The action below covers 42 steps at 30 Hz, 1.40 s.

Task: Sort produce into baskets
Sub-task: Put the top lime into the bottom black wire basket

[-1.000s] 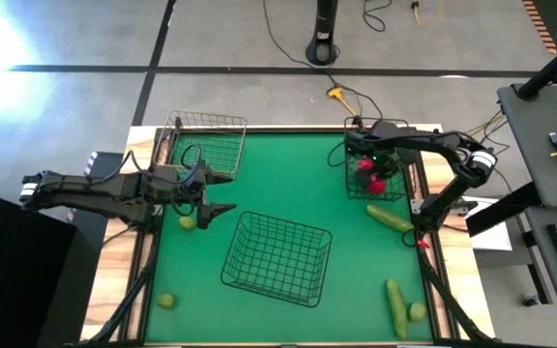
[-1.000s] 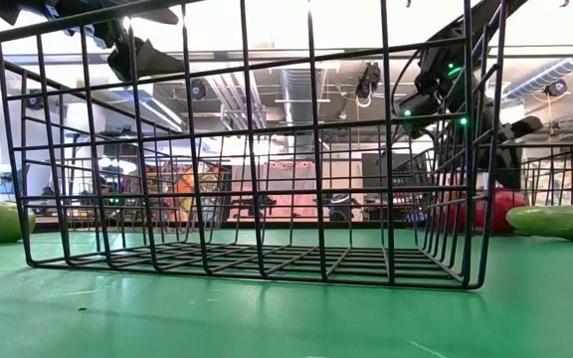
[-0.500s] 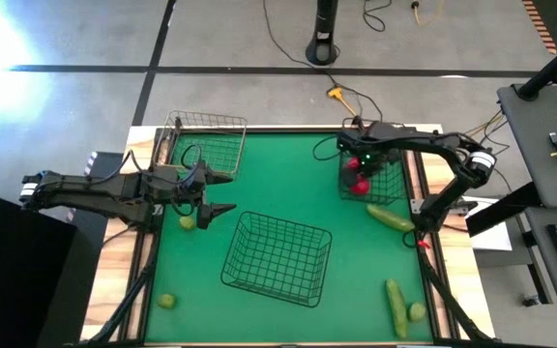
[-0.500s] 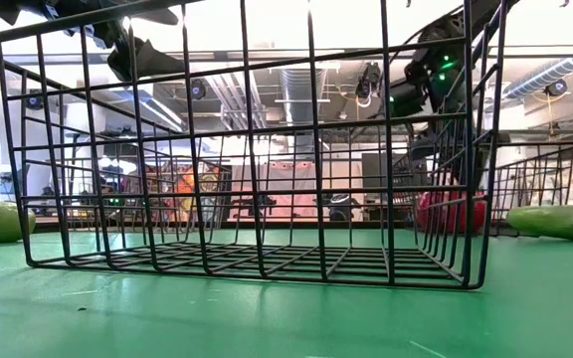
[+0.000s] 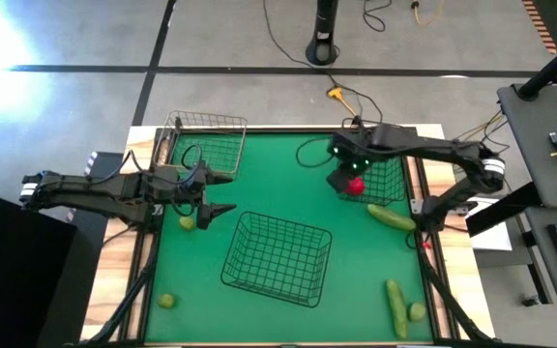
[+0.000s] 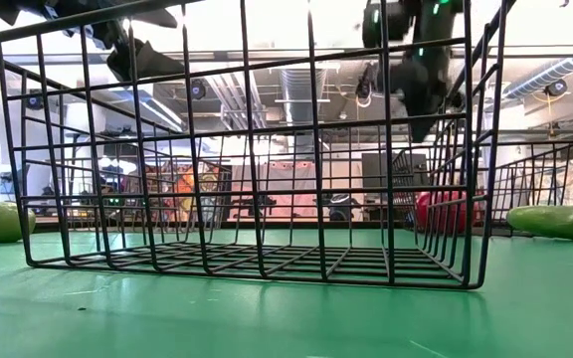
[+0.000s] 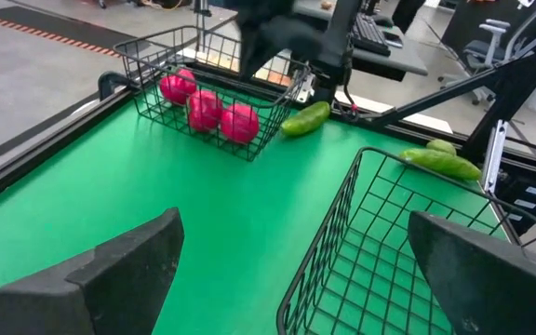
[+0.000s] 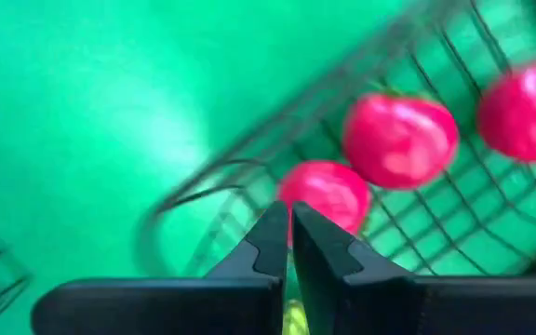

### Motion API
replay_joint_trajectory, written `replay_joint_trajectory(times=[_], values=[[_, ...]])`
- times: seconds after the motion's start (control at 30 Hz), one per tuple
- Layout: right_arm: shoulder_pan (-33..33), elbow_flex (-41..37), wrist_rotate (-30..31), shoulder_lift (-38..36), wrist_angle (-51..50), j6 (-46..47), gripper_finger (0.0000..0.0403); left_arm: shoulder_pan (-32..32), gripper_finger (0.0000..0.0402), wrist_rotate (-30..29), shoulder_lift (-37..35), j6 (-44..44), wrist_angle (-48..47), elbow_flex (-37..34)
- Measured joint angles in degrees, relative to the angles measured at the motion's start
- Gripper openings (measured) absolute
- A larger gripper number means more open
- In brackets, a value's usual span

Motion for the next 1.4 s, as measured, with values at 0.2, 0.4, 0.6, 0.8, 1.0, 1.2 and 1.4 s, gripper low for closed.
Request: replay_joint_trajectory(times=[0.2, 0.4, 0.6, 0.8, 1.0, 1.2, 1.4], values=[[14.60, 0.49, 0.89, -4.73, 5.43, -0.31, 0.0012, -0.02, 0.0396, 0.02, -0.02, 0.00, -0.21, 0.00], [26.83, 0.38, 0.87, -5.48, 12.12, 1.43, 0.0013, -0.01, 0.0396, 0.17, -0.14, -6.12, -16.79, 3.55], [30.93, 0.37, 0.99, -4.52, 15.57, -0.93, 0.0013, -0.14, 0.0396, -0.70, 1.04, -21.82, -45.36, 10.70], [30.91, 0.33, 5.86, -2.77, 16.36, -3.36, 0.0013, -1.68, 0.0394, 4.96, 1.48, -37.12, -57.96, 7.82], [30.90, 0.33, 8.52, -0.70, 16.49, -8.09, 0.0013, -1.75, 0.0387, 8.58, 5.01, -40.93, -54.16, 4.80], [30.88, 0.33, 8.51, 1.25, 16.75, -9.59, 0.0013, -1.73, 0.0387, 7.88, 12.95, -40.40, -52.35, 3.15], [30.78, 0.33, 8.52, 2.73, 17.25, -9.81, 0.0013, -1.03, 0.0387, 5.97, 21.07, -40.38, -52.84, 3.51]])
